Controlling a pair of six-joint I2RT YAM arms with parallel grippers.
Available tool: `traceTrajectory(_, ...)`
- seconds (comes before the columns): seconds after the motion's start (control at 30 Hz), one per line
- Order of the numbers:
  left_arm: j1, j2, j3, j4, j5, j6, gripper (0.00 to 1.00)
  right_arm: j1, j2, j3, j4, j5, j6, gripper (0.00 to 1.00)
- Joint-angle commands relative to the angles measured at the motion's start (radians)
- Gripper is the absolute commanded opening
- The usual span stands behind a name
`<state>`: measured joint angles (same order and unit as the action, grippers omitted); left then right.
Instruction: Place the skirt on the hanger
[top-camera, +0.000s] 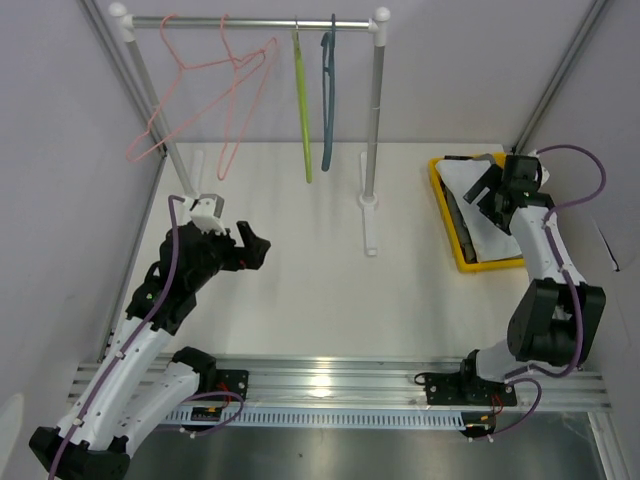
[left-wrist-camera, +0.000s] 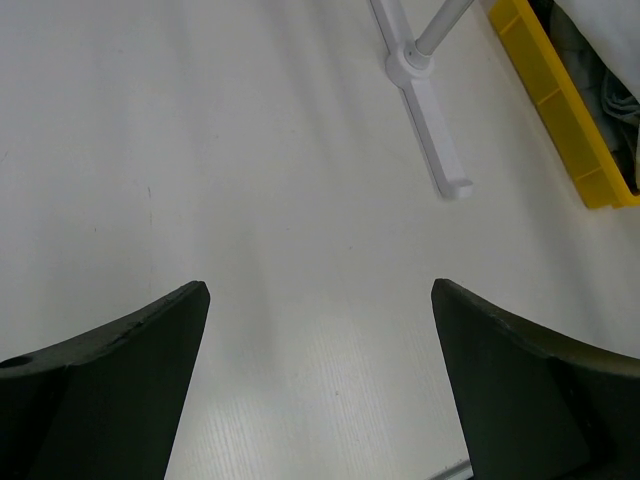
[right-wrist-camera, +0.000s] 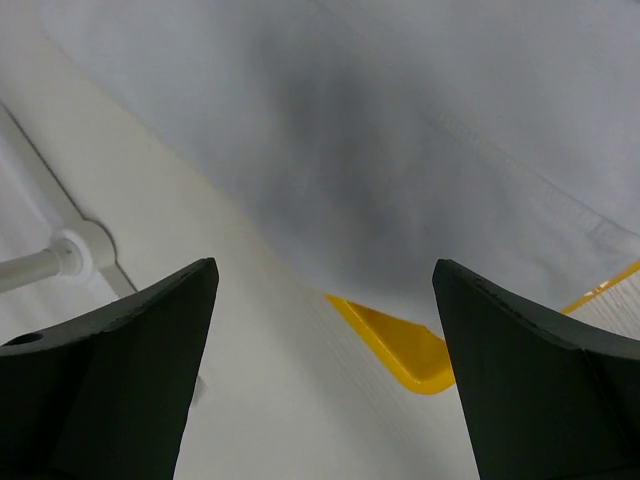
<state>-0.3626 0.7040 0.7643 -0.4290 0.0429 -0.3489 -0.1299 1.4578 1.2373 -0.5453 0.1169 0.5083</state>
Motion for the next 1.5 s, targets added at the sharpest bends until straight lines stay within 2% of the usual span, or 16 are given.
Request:
traceTrajectory(0.0,-0.004,-0.008,0.0,0.033,0.029,-0.004,0.99,-0.007,0.07,0.056,0.051,-0.004,-0.001,0.96)
traceTrajectory(0.1,-0.004,-0.011,-0.002,0.03,0.032,-0.004,0.99,-0.02,0.13,0.053,0.068,0.003,0.004,0.95)
traceTrajectory(0.2,-0.004,-0.011,-0.003,0.03,0.032,-0.004,0.99,-0.033,0.164,0.053,0.084,-0.002,0.009,0.87)
traceTrajectory(0.3,-0.004,-0.009,0.0,0.029,0.029,-0.004,0.99,-0.034,0.156,0.05,0.091,0.004,0.015,0.7)
traceTrajectory(0.37,-0.004,-0.011,0.0,0.027,0.029,-0.004,0.99,-0.034,0.129,0.051,0.091,0.009,0.016,0.62)
traceTrajectory(0.4,-0.004,-0.011,-0.002,0.027,0.029,-0.004,0.99,-0.034,0.118,0.053,0.093,0.009,0.013,0.54)
traceTrajectory(0.47,-0.004,-0.011,-0.003,0.026,0.029,-0.004,0.99,-0.034,0.098,0.063,0.085,0.013,0.009,0.44)
traceTrajectory(0.5,-0.004,-0.011,0.0,0.027,0.029,-0.004,0.99,-0.034,0.079,0.076,0.074,0.013,0.004,0.35)
traceTrajectory(0.6,-0.003,-0.009,0.0,0.029,0.026,-0.004,0.99,-0.034,0.041,0.1,0.045,0.012,-0.007,0.23)
traceTrajectory(0.87,-0.003,-0.009,0.0,0.029,0.022,-0.002,0.99,-0.034,-0.056,0.186,-0.036,-0.034,-0.031,0.08)
traceTrajectory(1.0,-0.004,-0.011,0.0,0.029,0.017,-0.002,0.99,0.007,-0.099,0.227,-0.094,-0.072,-0.062,0.07)
traceTrajectory(1.13,-0.002,-0.011,0.004,0.019,0.005,0.001,0.99,0.142,-0.108,0.251,-0.183,-0.082,-0.108,0.06)
traceTrajectory(1.17,-0.002,-0.012,0.007,0.016,-0.003,0.004,0.99,0.232,-0.112,0.246,-0.191,-0.065,-0.111,0.06)
traceTrajectory(1.23,-0.004,-0.012,0.021,0.003,-0.018,0.004,0.99,0.317,-0.12,0.214,-0.209,-0.051,-0.108,0.05)
traceTrajectory(1.3,-0.004,-0.009,0.035,-0.011,-0.032,-0.001,0.99,0.453,-0.128,0.186,-0.211,-0.036,-0.096,0.05)
traceTrajectory(1.47,-0.003,-0.006,0.072,-0.05,-0.038,-0.044,0.99,0.685,-0.149,-0.014,-0.127,-0.039,-0.01,0.08)
